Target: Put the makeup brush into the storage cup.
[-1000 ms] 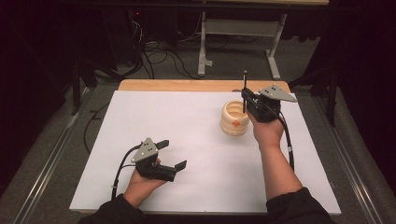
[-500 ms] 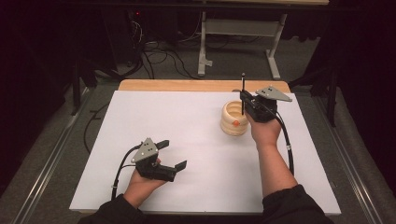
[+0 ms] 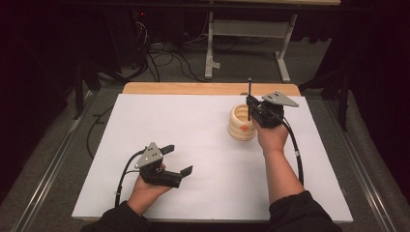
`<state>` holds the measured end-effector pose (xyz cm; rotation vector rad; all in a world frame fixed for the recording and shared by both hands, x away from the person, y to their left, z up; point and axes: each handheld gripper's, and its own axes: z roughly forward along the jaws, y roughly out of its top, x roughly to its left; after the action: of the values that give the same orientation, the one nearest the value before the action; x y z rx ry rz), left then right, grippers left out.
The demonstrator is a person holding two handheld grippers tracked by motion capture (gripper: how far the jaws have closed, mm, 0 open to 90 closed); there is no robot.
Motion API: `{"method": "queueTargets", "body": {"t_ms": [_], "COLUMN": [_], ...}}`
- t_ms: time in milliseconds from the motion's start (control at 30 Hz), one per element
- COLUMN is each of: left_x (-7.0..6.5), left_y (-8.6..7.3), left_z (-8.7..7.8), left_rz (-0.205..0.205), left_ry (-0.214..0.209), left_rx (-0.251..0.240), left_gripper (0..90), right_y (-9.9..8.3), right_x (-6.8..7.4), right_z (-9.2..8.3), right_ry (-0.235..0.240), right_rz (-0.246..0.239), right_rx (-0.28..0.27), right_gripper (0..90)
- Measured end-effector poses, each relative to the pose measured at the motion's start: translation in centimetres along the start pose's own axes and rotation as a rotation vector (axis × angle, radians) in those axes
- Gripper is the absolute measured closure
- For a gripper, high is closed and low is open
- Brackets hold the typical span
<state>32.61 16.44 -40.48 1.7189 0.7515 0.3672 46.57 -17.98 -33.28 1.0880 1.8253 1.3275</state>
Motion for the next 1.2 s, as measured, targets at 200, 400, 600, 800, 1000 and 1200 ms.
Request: {"method": "queueTargets", "body": {"t_ms": [200, 400, 600, 800, 1000, 1200], "left_x": [0.0, 0.0, 0.0, 0.0, 0.0, -0.1], "left_y": [0.0, 0.0, 0.0, 0.0, -0.1, -0.1], "left_z": [0.0, 0.0, 0.1, 0.1, 0.1, 0.1], "left_rz": [0.002, 0.002, 0.004, 0.005, 0.007, 0.008], "left_ry": [0.001, 0.004, 0.003, 0.002, 0.001, 0.002], "left_rx": [0.001, -0.001, 0.004, 0.005, 0.005, 0.005], "left_gripper": [0.0, 0.1, 0.1, 0.1, 0.1, 0.1], "right_y": [-0.8, -1.6, -2.5, -3.2, -3.8, -3.8], "right_x": [-0.2, -0.7, -0.9, -0.8, -0.8, -0.8], "right_z": [0.1, 0.1, 0.2, 0.4, 0.4, 0.4], "right_ry": [-0.003, -0.006, -0.005, 0.001, 0.003, 0.010], "right_rz": [0.008, 0.023, 0.036, 0.042, 0.043, 0.044], "right_rx": [0.010, 0.025, 0.036, 0.046, 0.052, 0.058], "right_gripper": [85.9, 85.9, 85.9, 85.8, 85.7, 85.3]}}
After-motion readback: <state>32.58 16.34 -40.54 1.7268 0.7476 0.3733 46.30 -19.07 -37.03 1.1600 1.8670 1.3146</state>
